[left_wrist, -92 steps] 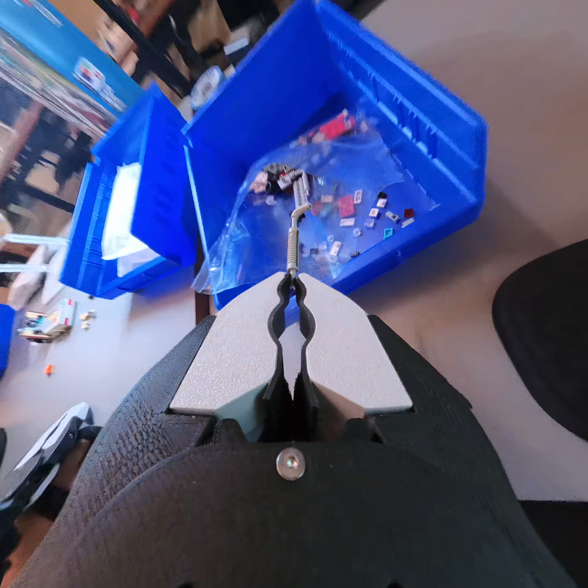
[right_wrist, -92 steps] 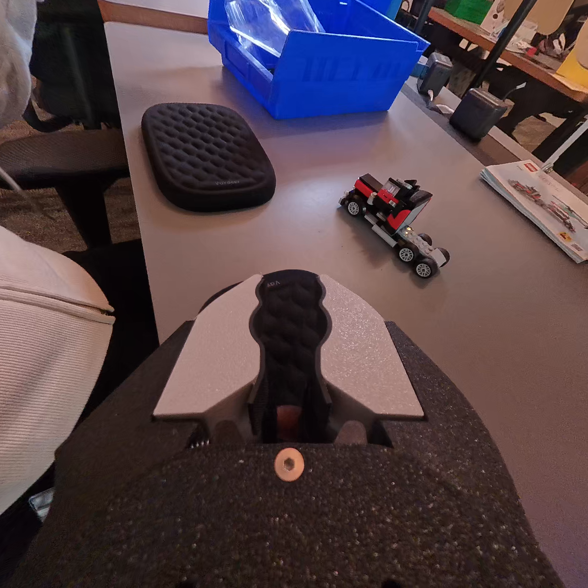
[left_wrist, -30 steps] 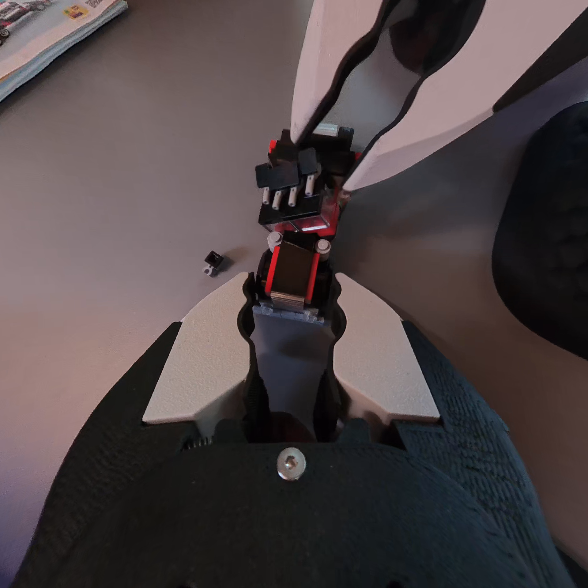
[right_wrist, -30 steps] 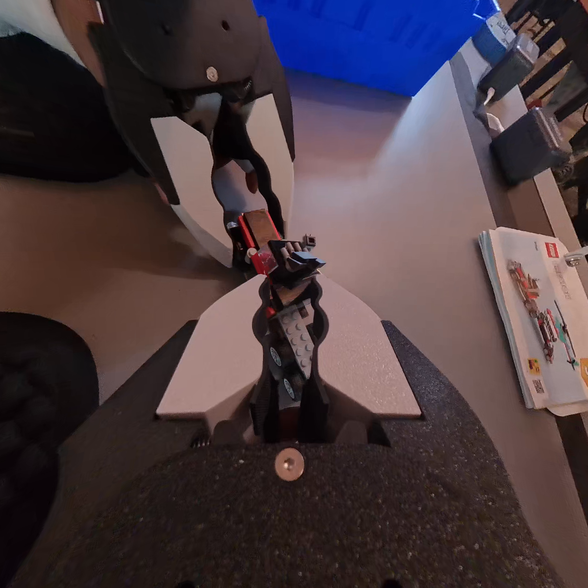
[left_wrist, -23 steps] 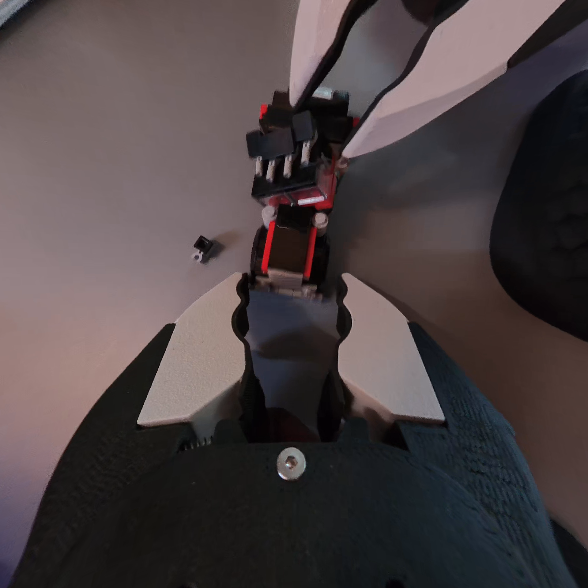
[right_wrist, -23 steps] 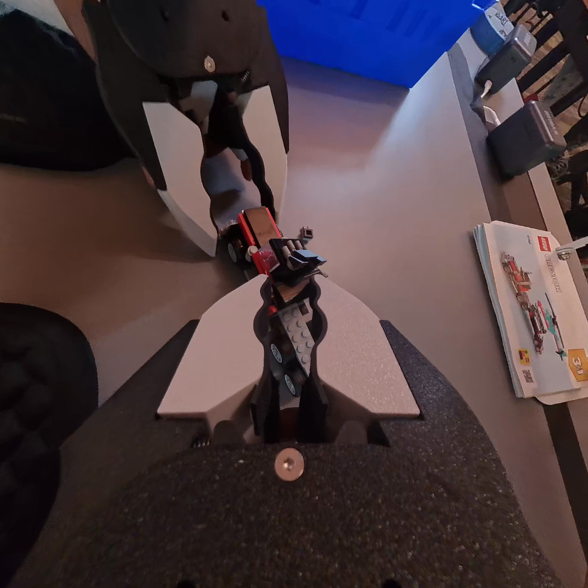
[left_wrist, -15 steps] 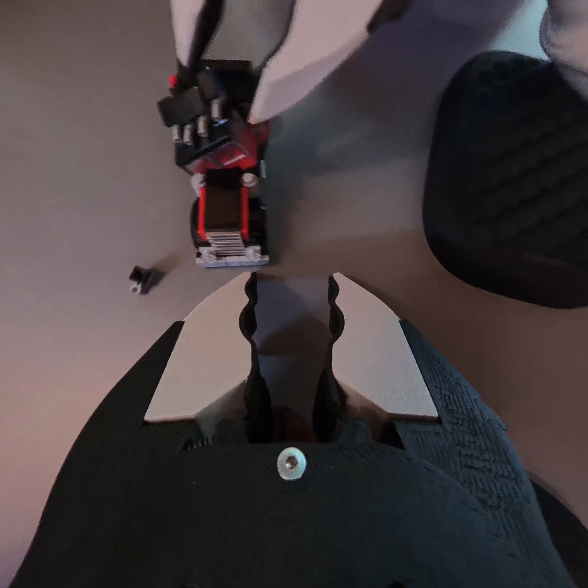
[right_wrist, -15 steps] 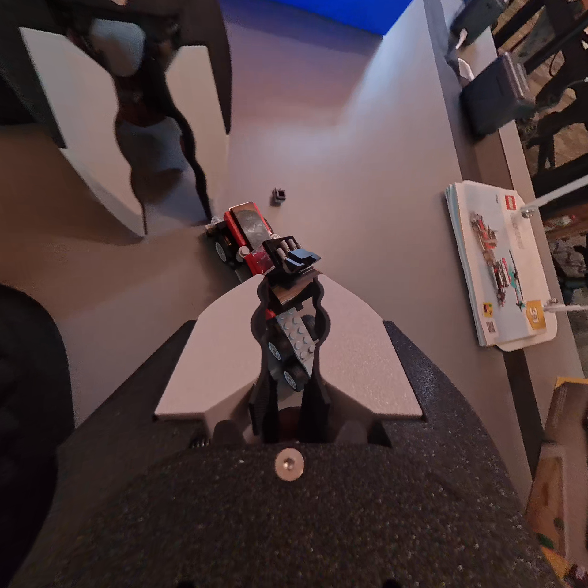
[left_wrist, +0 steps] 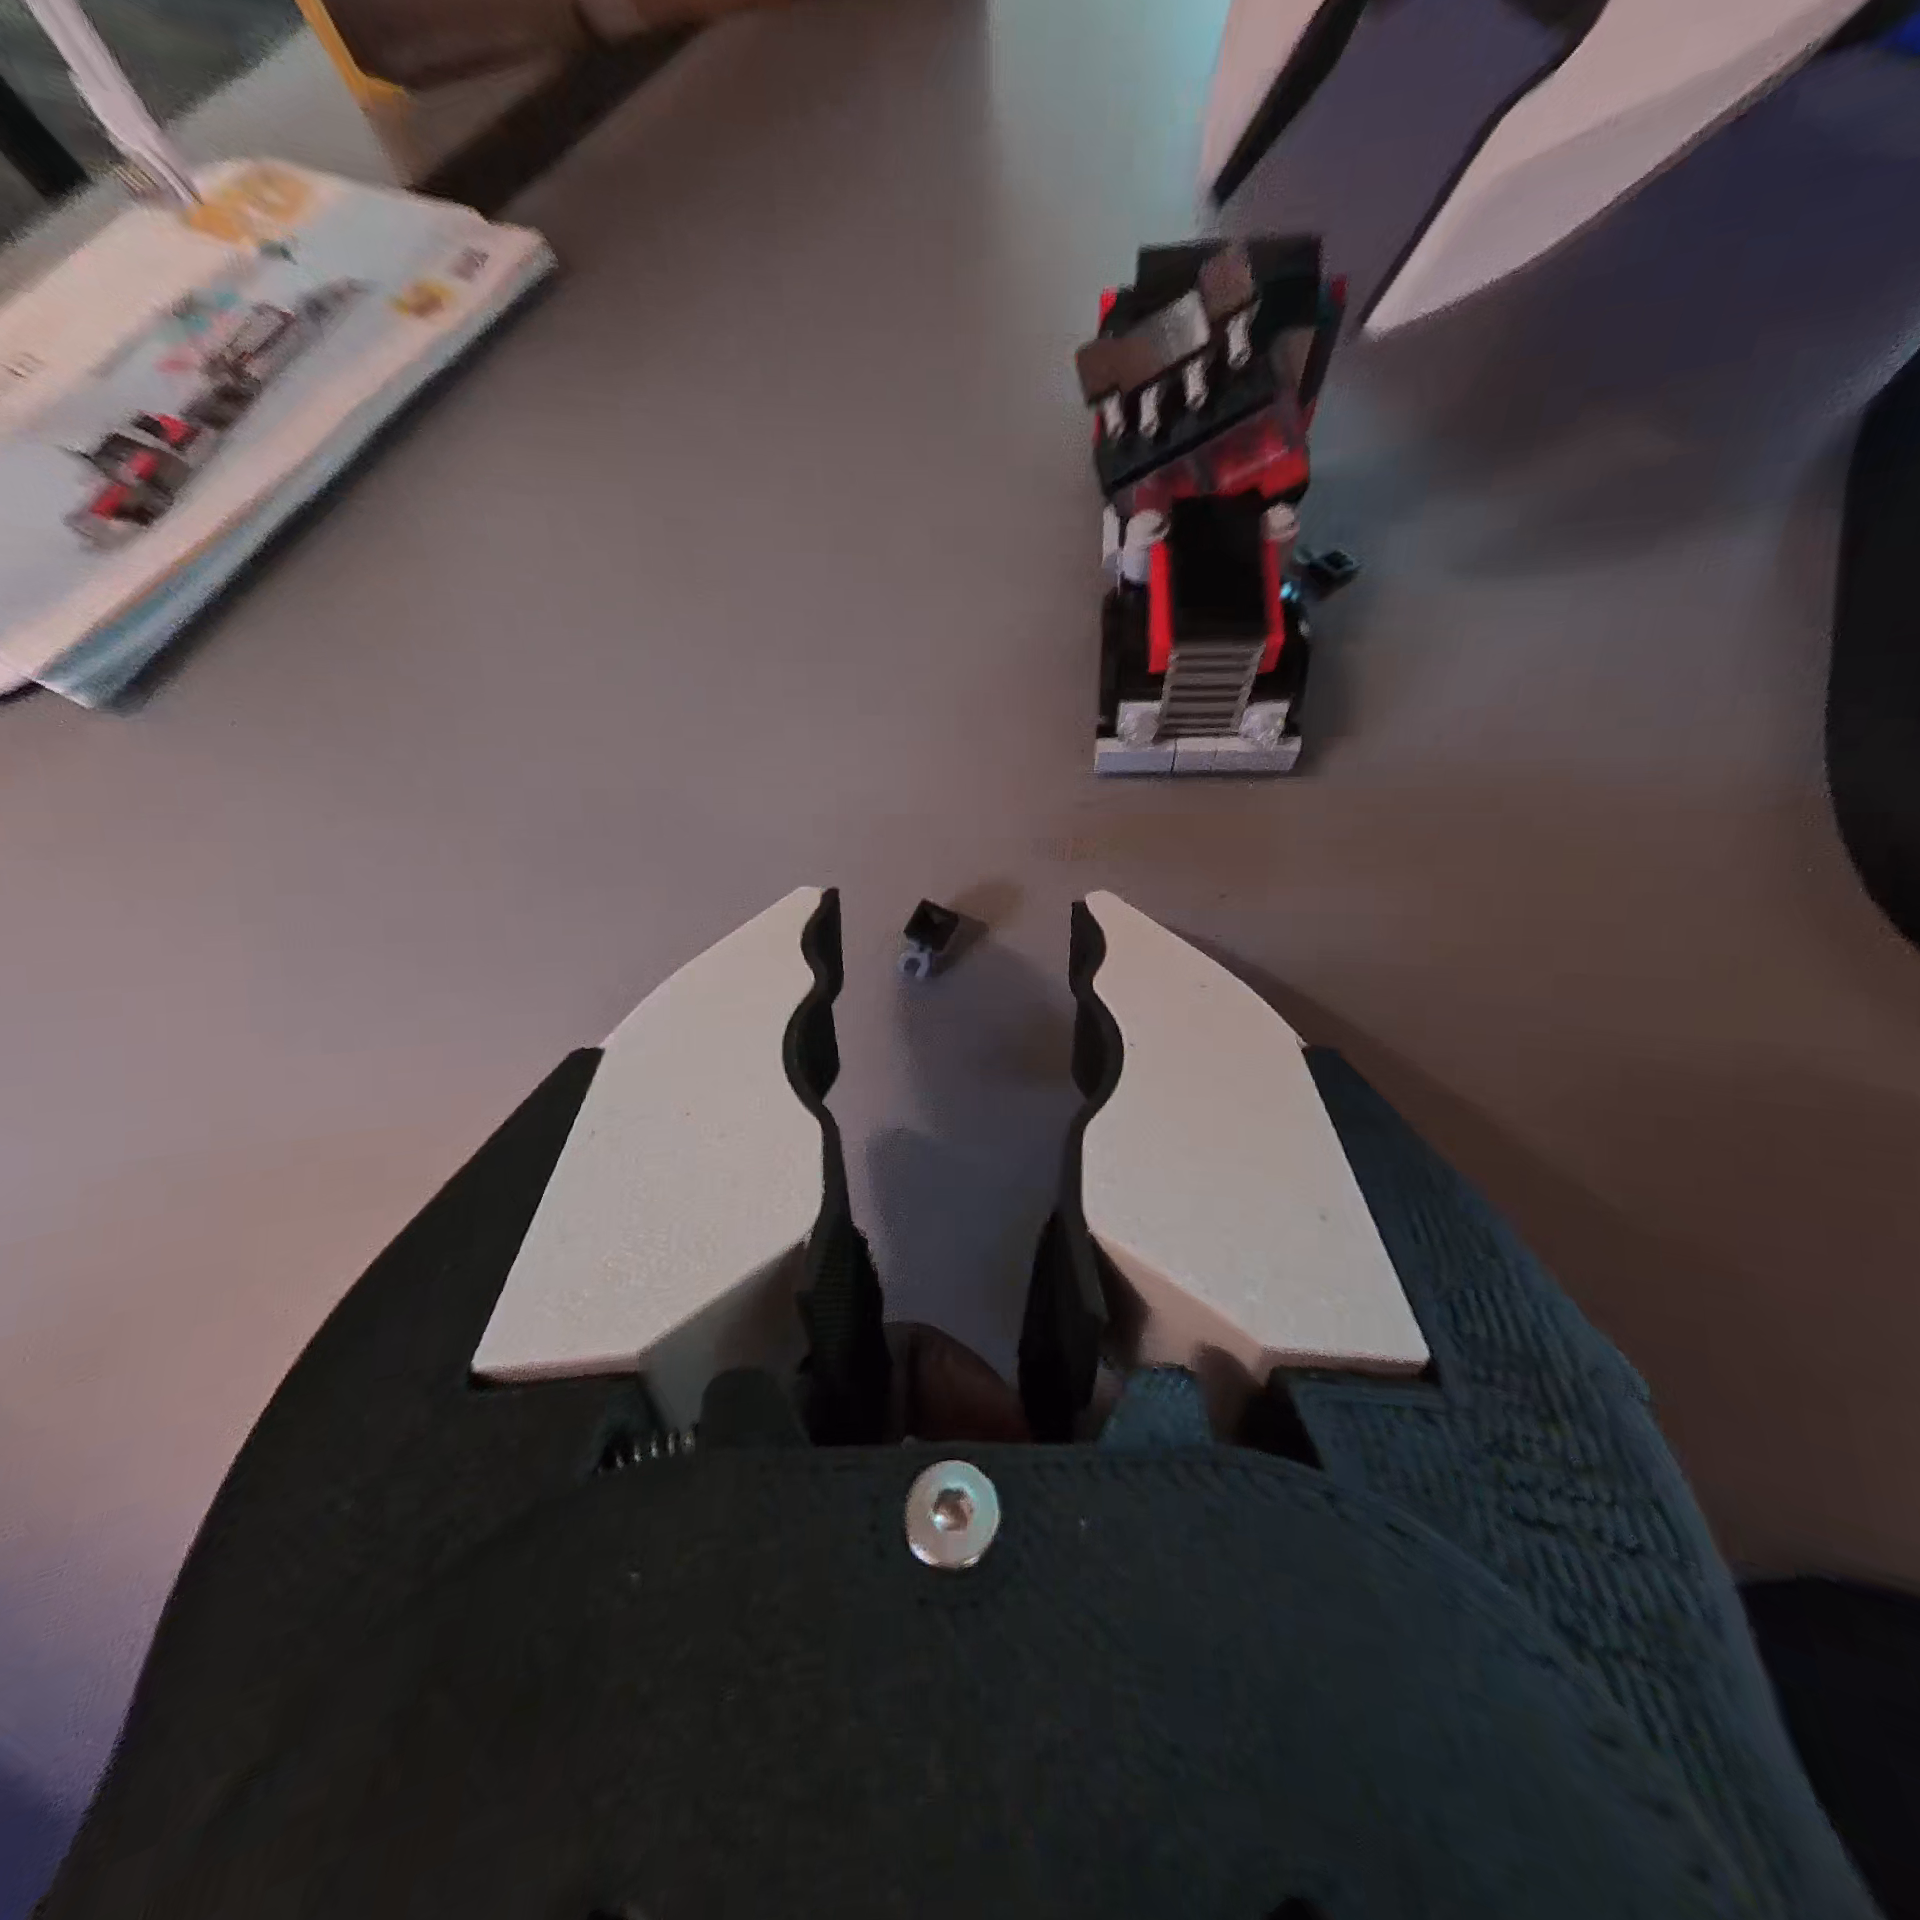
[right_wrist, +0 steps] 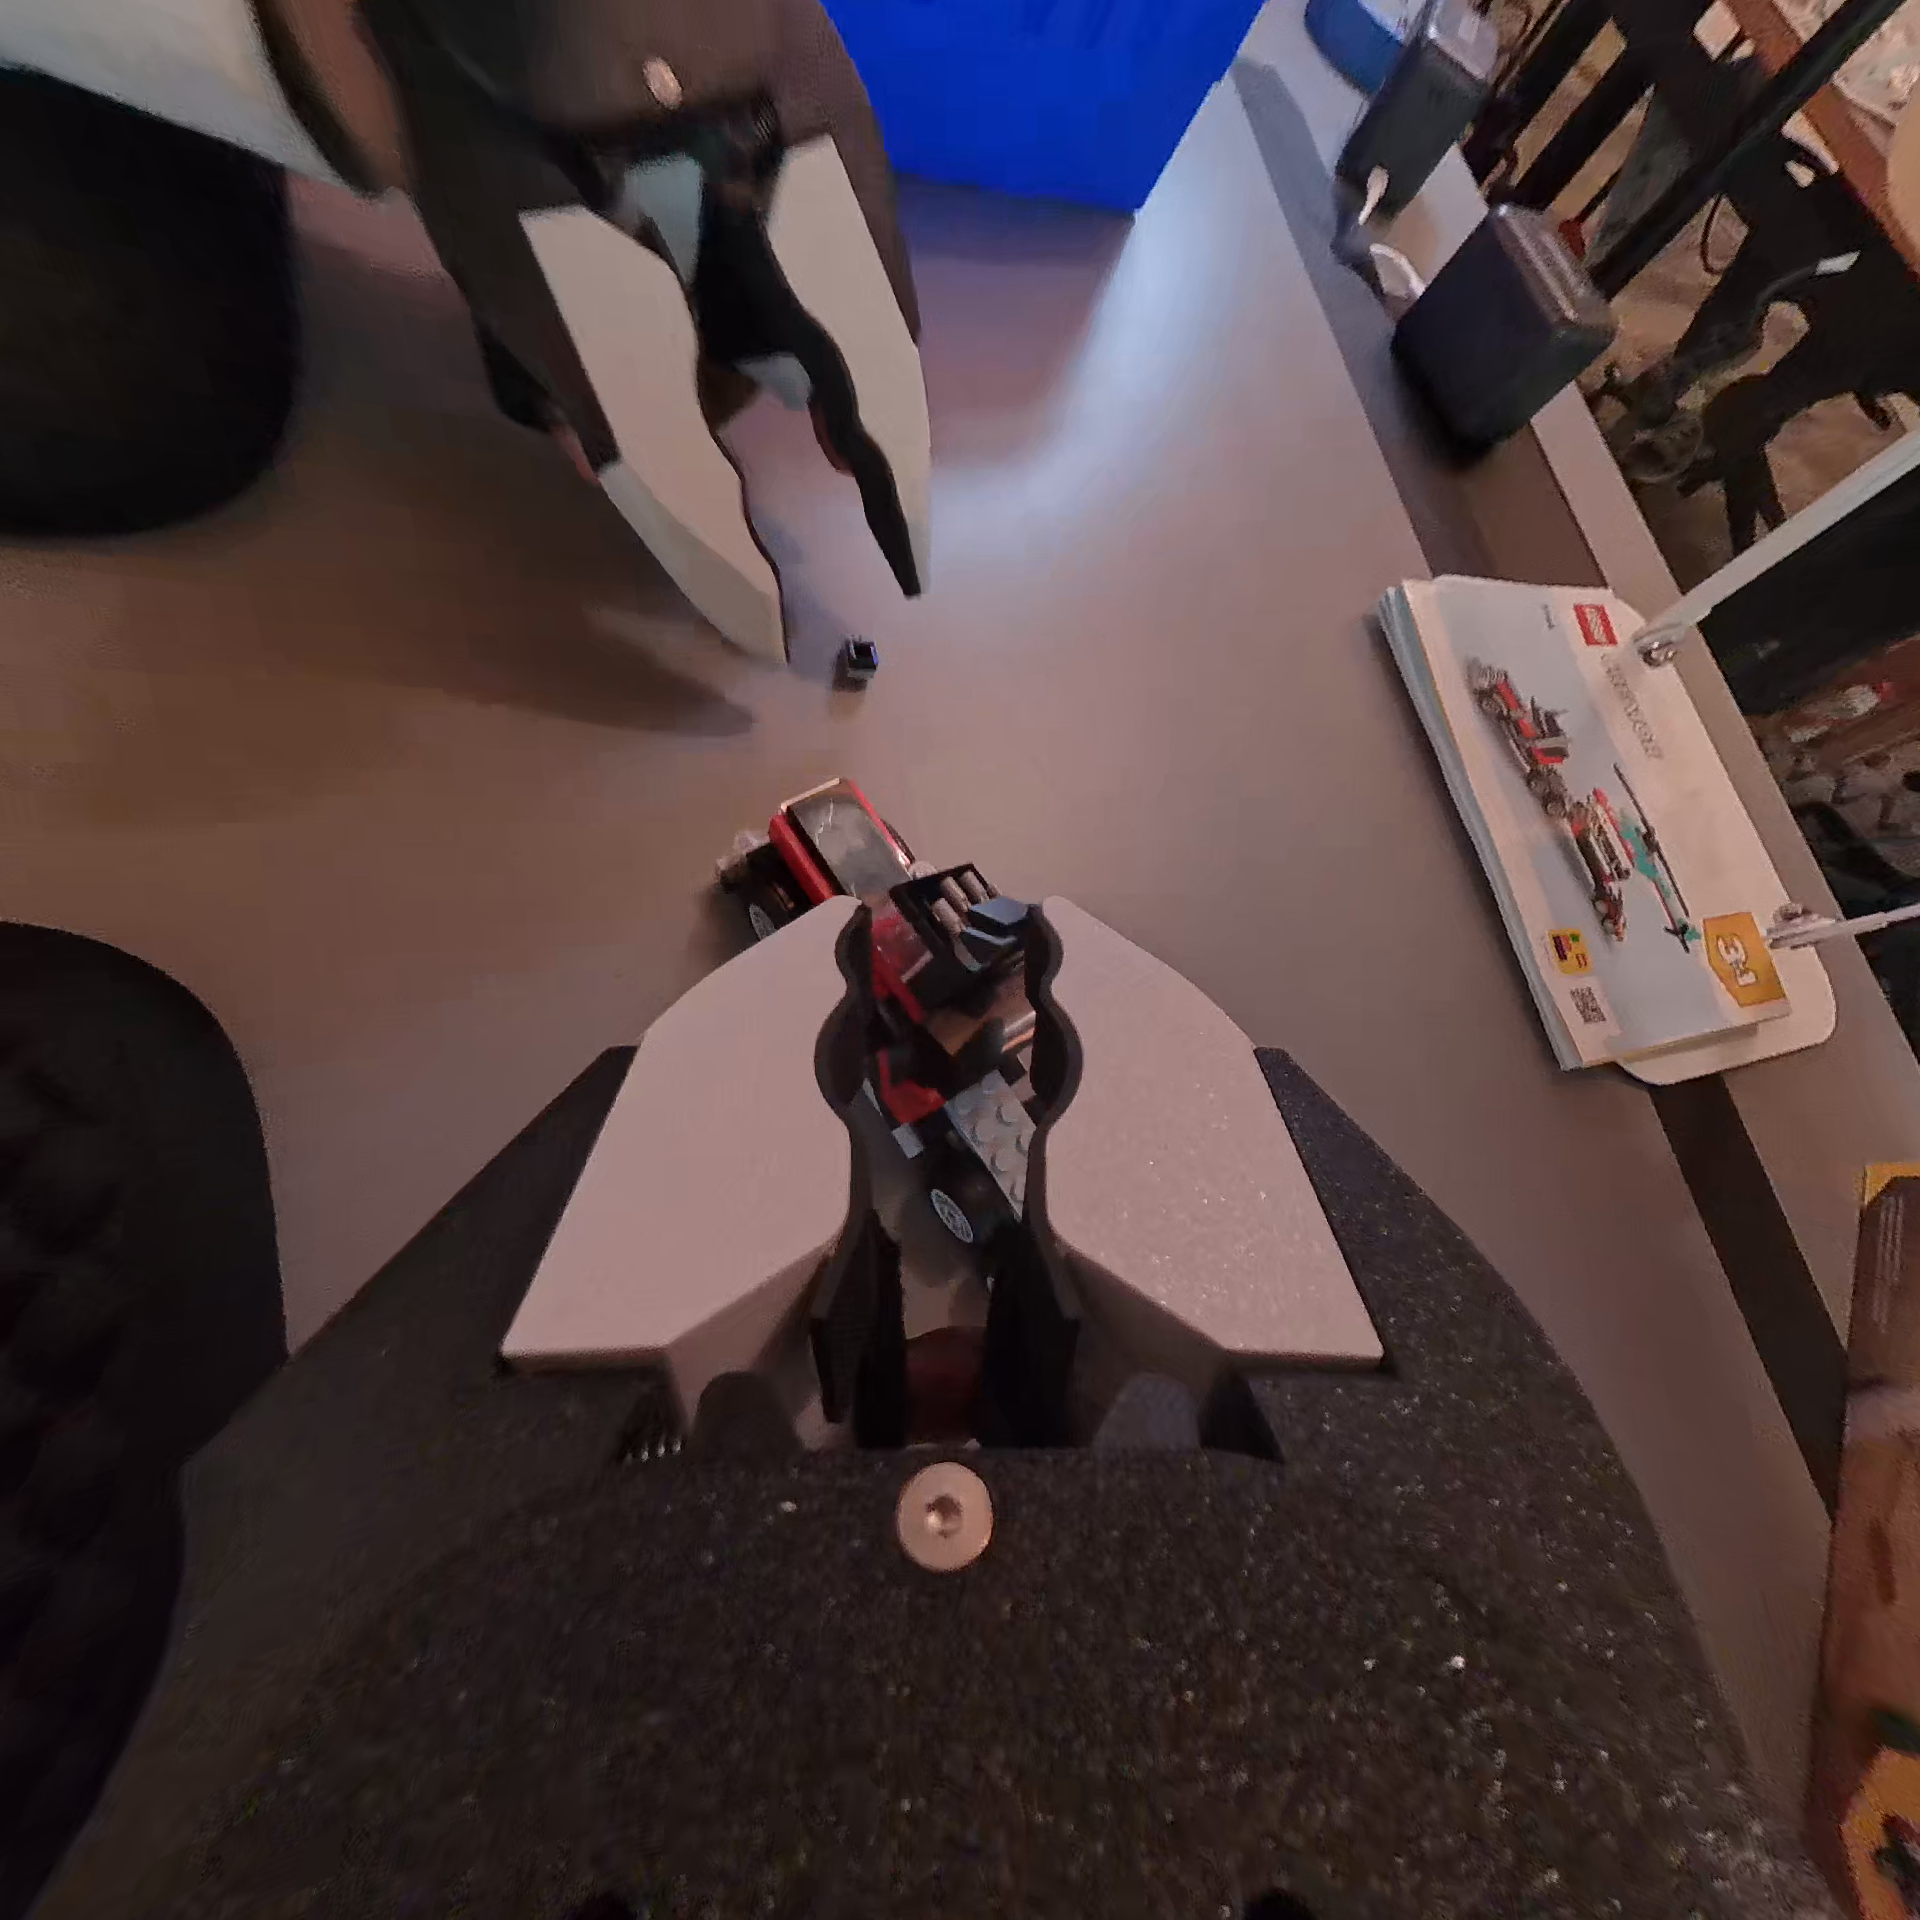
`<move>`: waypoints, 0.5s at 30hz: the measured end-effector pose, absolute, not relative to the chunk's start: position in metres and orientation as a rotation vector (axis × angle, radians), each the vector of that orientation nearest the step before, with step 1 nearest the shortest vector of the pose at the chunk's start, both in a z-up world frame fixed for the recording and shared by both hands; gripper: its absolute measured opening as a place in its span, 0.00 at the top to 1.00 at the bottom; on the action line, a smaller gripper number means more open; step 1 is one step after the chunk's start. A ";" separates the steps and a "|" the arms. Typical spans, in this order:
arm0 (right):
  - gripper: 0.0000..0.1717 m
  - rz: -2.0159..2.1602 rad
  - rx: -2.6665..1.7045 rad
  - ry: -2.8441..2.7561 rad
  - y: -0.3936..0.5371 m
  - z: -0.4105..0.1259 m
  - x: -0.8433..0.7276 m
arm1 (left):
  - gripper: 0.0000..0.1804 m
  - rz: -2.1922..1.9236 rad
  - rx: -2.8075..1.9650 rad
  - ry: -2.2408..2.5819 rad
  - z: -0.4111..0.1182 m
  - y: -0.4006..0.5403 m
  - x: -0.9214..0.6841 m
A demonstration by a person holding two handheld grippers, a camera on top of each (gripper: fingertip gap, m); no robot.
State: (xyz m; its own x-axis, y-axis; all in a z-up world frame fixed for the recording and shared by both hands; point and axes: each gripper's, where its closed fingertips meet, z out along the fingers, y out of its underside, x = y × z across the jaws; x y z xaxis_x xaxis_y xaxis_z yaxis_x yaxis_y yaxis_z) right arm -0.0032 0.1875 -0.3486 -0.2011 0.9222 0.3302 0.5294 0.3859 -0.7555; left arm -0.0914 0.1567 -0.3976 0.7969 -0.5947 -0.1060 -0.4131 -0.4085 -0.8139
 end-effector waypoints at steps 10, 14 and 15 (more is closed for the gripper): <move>0.84 0.663 -1.223 -1.847 0.182 -0.343 -0.007 | 0.94 -0.322 -2.158 0.816 -0.412 0.164 -0.094; 0.84 0.659 -0.986 -1.727 0.164 -0.308 -0.027 | 0.95 -0.848 -1.839 0.450 -0.339 0.158 -0.068; 0.85 0.660 -0.893 -1.664 0.157 -0.293 -0.033 | 0.95 -1.067 -1.684 0.332 -0.308 0.150 -0.063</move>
